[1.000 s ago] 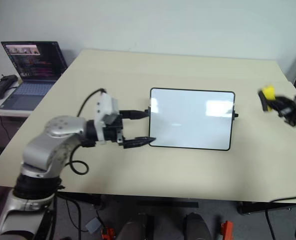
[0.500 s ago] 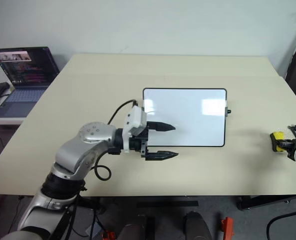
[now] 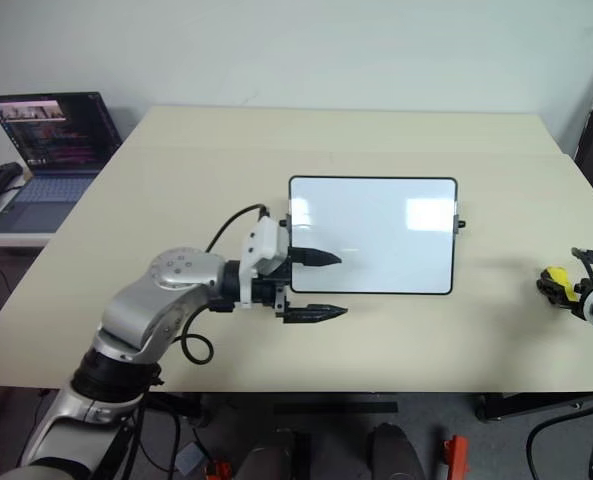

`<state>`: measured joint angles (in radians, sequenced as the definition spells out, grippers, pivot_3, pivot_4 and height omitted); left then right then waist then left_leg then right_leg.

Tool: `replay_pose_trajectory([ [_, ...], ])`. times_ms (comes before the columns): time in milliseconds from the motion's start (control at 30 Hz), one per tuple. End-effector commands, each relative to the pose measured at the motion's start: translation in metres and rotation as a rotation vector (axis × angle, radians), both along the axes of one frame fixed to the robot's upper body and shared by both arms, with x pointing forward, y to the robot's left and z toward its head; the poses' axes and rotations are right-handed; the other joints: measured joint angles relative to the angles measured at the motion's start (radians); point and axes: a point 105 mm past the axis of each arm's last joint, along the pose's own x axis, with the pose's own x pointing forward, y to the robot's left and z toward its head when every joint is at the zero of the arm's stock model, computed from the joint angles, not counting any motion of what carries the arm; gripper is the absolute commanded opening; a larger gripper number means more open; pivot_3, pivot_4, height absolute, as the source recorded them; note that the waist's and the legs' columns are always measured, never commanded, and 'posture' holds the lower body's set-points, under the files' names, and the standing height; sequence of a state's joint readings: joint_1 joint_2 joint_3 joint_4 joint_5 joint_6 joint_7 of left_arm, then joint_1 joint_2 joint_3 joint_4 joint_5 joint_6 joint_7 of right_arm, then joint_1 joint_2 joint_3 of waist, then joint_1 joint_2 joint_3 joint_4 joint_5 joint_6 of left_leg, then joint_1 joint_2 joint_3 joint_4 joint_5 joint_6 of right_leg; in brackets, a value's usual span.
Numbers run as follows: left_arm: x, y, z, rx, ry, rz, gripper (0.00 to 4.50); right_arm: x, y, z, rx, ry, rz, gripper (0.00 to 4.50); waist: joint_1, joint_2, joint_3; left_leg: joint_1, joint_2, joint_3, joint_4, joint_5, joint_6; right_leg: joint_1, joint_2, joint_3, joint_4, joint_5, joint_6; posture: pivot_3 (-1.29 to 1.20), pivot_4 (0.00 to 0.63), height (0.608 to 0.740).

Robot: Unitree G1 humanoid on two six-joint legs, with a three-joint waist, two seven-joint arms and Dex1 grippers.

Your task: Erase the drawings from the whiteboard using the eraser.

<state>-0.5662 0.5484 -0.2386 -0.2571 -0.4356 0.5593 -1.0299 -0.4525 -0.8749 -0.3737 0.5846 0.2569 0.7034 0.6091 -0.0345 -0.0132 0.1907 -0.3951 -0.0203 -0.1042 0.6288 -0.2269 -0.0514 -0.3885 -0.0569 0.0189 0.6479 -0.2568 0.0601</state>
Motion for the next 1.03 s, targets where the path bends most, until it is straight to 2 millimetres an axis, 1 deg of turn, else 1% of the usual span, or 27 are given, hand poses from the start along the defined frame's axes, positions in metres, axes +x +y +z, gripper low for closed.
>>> replay_pose_trajectory([
  [33, 0.019, 0.029, 0.022, -0.049, -0.090, 0.158, 4.50, 0.008, 0.003, 0.050, -0.075, -0.151, 0.041, 4.47, -0.002, 0.001, 0.000, 0.000, 0.000, 0.000, 0.000, 0.000, 0.000, 0.000, 0.000, 0.000, 0.000, 0.000, 0.000, 0.00, 0.150, 0.740],
  [67, 0.026, 0.038, 0.027, -0.067, -0.120, 0.216, 4.50, 0.009, 0.007, 0.059, -0.098, -0.188, 0.064, 4.47, -0.005, 0.001, 0.000, 0.000, 0.000, 0.000, 0.000, 0.000, 0.000, 0.000, 0.000, 0.000, 0.000, 0.000, 0.000, 0.00, 0.150, 0.740],
  [100, 0.040, 0.051, 0.036, -0.111, -0.186, 0.321, 4.50, 0.013, 0.018, 0.069, -0.108, -0.257, 0.113, 4.47, -0.005, 0.001, 0.000, 0.000, 0.000, 0.000, 0.000, 0.000, 0.000, 0.000, 0.000, 0.000, 0.000, 0.000, 0.000, 0.00, 0.150, 0.740],
  [133, 0.061, 0.073, 0.045, -0.158, -0.275, 0.494, 4.50, 0.019, 0.038, 0.078, -0.118, -0.374, 0.183, 4.47, -0.005, 0.001, 0.000, 0.000, 0.000, 0.000, 0.000, 0.000, 0.000, 0.000, 0.000, 0.000, 0.001, 0.000, 0.000, 0.00, 0.150, 0.740],
  [167, 0.076, 0.094, 0.053, -0.202, -0.346, 0.641, 4.50, 0.022, 0.054, 0.081, -0.113, -0.461, 0.229, 4.47, -0.005, 0.000, -0.001, 0.000, 0.000, -0.001, 0.000, 0.000, 0.000, 0.000, 0.000, 0.000, 0.001, -0.001, 0.001, 0.00, 0.150, 0.740],
  [200, 0.088, 0.116, 0.058, -0.250, -0.393, 0.792, 4.50, 0.025, 0.064, 0.076, -0.075, -0.516, 0.233, 4.47, -0.005, -0.002, -0.002, 0.002, 0.001, -0.001, 0.000, 0.000, 0.000, 0.001, 0.001, -0.001, 0.000, -0.001, 0.002, 0.00, 0.150, 0.740],
  [233, 0.096, 0.132, 0.058, -0.267, -0.424, 0.902, 4.50, 0.027, 0.069, 0.072, -0.034, -0.569, 0.220, 4.47, -0.007, -0.005, -0.002, 0.003, 0.002, -0.001, -0.001, 0.000, 0.000, 0.002, 0.002, 0.000, 0.000, -0.003, 0.004, 0.00, 0.150, 0.740],
  [267, 0.102, 0.146, 0.053, -0.254, -0.450, 0.995, 4.50, 0.030, 0.070, 0.067, 0.024, -0.615, 0.176, 4.47, -0.007, -0.005, -0.003, 0.004, 0.004, -0.001, 0.000, 0.000, 0.000, 0.002, 0.003, -0.001, 0.000, -0.002, 0.004, 0.00, 0.150, 0.740],
  [300, 0.106, 0.155, 0.047, -0.230, -0.475, 1.068, 4.50, 0.032, 0.070, 0.059, 0.047, -0.634, 0.137, 4.47, -0.005, -0.006, -0.003, 0.003, 0.003, -0.001, 0.000, 0.000, 0.000, 0.003, 0.003, -0.001, 0.000, -0.002, 0.004, 0.00, 0.150, 0.740],
  [333, 0.109, 0.159, 0.037, -0.204, -0.491, 1.110, 4.50, 0.034, 0.074, 0.050, 0.017, -0.644, 0.140, 4.47, 0.000, -0.005, -0.003, 0.003, 0.002, -0.001, 0.000, 0.000, 0.000, 0.003, 0.002, -0.001, 0.000, 0.000, 0.001, 0.00, 0.150, 0.740],
  [433, 0.111, 0.160, 0.009, -0.209, -0.475, 1.171, 4.50, 0.040, 0.084, 0.028, -0.022, -0.645, 0.114, 4.47, 0.014, -0.004, -0.003, 0.001, -0.002, 0.000, 0.000, 0.000, 0.000, 0.001, -0.003, 0.001, 0.000, 0.003, 0.003, 0.00, 0.150, 0.740],
  [500, 0.110, 0.156, -0.004, -0.235, -0.462, 1.182, 4.50, 0.041, 0.084, 0.022, -0.025, -0.659, 0.078, 4.47, 0.022, -0.004, -0.003, -0.001, -0.004, 0.000, 0.000, 0.000, -0.001, 0.000, -0.005, 0.000, -0.001, 0.004, 0.004, 0.00, 0.150, 0.740],
  [567, 0.106, 0.153, -0.016, -0.296, -0.455, 1.198, 4.50, 0.040, 0.082, 0.019, -0.018, -0.681, 0.031, 4.47, 0.027, -0.004, -0.003, -0.002, -0.004, -0.001, 0.001, 0.000, -0.001, -0.001, -0.005, 0.000, -0.002, 0.004, 0.004, 0.00, 0.150, 0.740],
  [600, 0.106, 0.152, -0.026, -0.311, -0.434, 1.209, 4.50, 0.040, 0.083, 0.016, -0.019, -0.685, 0.013, 4.47, 0.028, -0.004, -0.003, -0.003, -0.004, -0.001, 0.001, 0.000, -0.001, -0.002, -0.005, -0.001, -0.002, 0.004, 0.004, 0.00, 0.150, 0.740],
  [700, 0.104, 0.141, -0.049, -0.325, -0.378, 1.201, 4.50, 0.040, 0.088, 0.005, -0.025, -0.676, -0.005, 4.47, 0.028, -0.004, -0.003, -0.002, -0.003, -0.001, 0.000, 0.000, -0.001, -0.001, -0.004, -0.001, -0.001, 0.004, 0.003, 0.00, 0.150, 0.740],
  [833, 0.106, 0.134, -0.063, -0.327, -0.353, 1.207, 4.50, 0.041, 0.102, -0.005, -0.018, -0.667, -0.005, 4.47, 0.025, -0.003, -0.003, -0.001, -0.003, -0.001, 0.001, 0.000, -0.001, -0.001, -0.004, -0.001, 0.000, 0.004, 0.003, 0.00, 0.150, 0.740],
  [867, 0.107, 0.129, -0.068, -0.321, -0.336, 1.201, 4.50, 0.041, 0.102, -0.008, -0.018, -0.659, -0.006, 4.47, 0.024, -0.004, -0.003, 0.000, -0.003, 0.000, 0.001, 0.000, -0.001, -0.001, -0.004, -0.001, 0.001, 0.004, 0.003, 0.00, 0.150, 0.740],
  [967, 0.111, 0.114, -0.093, -0.246, -0.269, 1.194, 4.50, 0.038, 0.094, -0.020, -0.039, -0.614, -0.010, 4.47, 0.018, -0.003, -0.004, 0.000, -0.003, 0.000, 0.001, 0.000, 0.000, 0.000, -0.004, 0.000, 0.002, 0.004, 0.003, 0.00, 0.150, 0.740],
  [1033, 0.111, 0.105, -0.101, -0.234, -0.227, 1.175, 4.50, 0.036, 0.090, -0.022, -0.042, -0.605, -0.018, 4.47, 0.018, -0.003, -0.004, 0.002, -0.004, -0.001, 0.001, 0.000, 0.000, 0.002, -0.004, -0.001, 0.001, 0.004, 0.003, 0.00, 0.150, 0.740],
])
